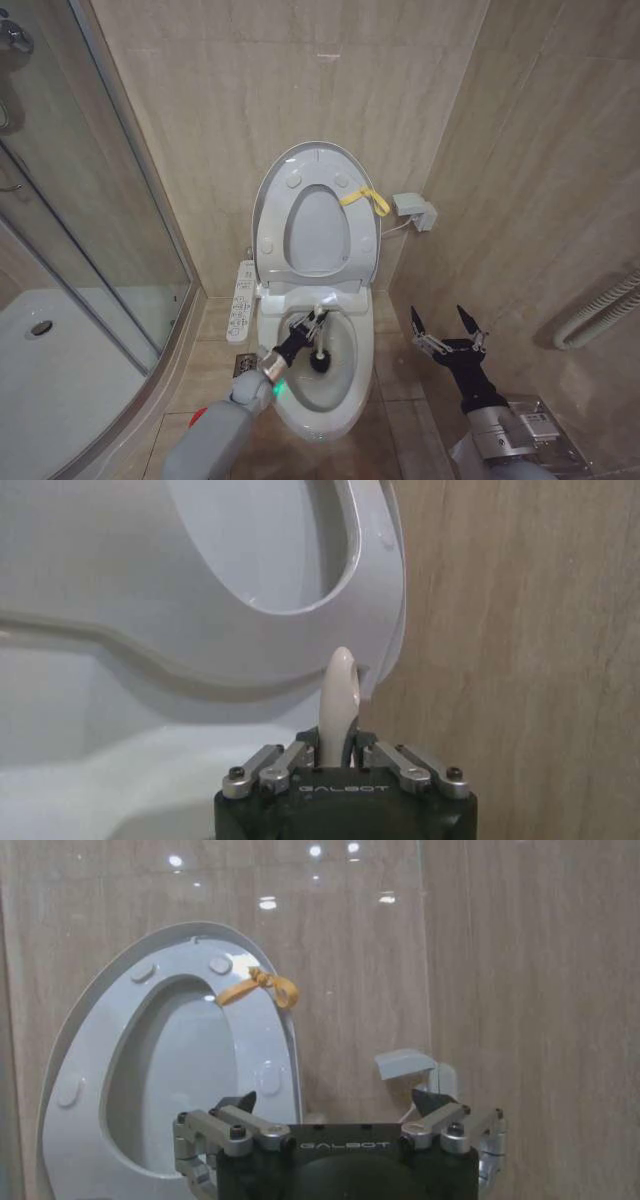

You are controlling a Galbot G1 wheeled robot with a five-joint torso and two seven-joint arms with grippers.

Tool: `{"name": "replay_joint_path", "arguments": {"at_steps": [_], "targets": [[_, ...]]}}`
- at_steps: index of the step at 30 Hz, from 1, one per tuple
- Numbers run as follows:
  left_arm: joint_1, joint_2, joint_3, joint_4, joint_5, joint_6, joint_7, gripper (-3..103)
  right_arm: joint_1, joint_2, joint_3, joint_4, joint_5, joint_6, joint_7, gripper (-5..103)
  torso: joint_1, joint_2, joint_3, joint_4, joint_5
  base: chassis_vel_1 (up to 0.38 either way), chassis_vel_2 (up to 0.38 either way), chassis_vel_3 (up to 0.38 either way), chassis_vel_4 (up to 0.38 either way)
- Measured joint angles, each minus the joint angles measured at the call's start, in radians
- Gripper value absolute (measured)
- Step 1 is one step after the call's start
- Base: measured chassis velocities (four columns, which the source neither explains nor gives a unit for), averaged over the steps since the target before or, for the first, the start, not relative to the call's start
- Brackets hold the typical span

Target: Open the toilet lid, clean the toilet bowl with a toilet brush, close the toilet lid, and flush.

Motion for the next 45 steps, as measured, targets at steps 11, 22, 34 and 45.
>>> {"name": "replay_joint_path", "arguments": {"at_steps": [11, 22, 34, 45], "targets": [[-0.06, -0.091, 0.038, 0.009, -0.018, -0.075, -0.009, 22, 0.0, 0.0, 0.0, 0.0, 0.0, 0.0, 0.0, 100, 0.0, 0.0, 0.0, -0.0006, 0.0, 0.0, 0.0, 0.0, 0.0], [-0.041, -0.08, 0.027, 0.056, 0.008, -0.094, 0.022, 22, 0.0, 0.0, 0.0, 0.0, 0.0, 0.0, 0.0, 100, 0.0, 0.0, 0.0, 0.0003, 0.0001, 0.0, 0.0, 0.0, 0.0], [-0.109, -0.261, 0.013, 0.199, 0.007, -0.254, -0.019, 22, 0.0, 0.0, 0.0, 0.0, 0.0, 0.0, 0.0, 100, 0.0, 0.0, 0.0, -0.0006, 0.0, 0.0, 0.0, 0.0, 0.0], [-0.044, -0.141, 0.001, 0.099, 0.02, -0.195, -0.017, 20, 0.0, 0.0, 0.0, 0.0, 0.0, 0.0, 0.0, 100, 0.0, 0.0, 0.0, 0.0, 0.0, 0.0, 0.0, 0.0, 0.0]]}}
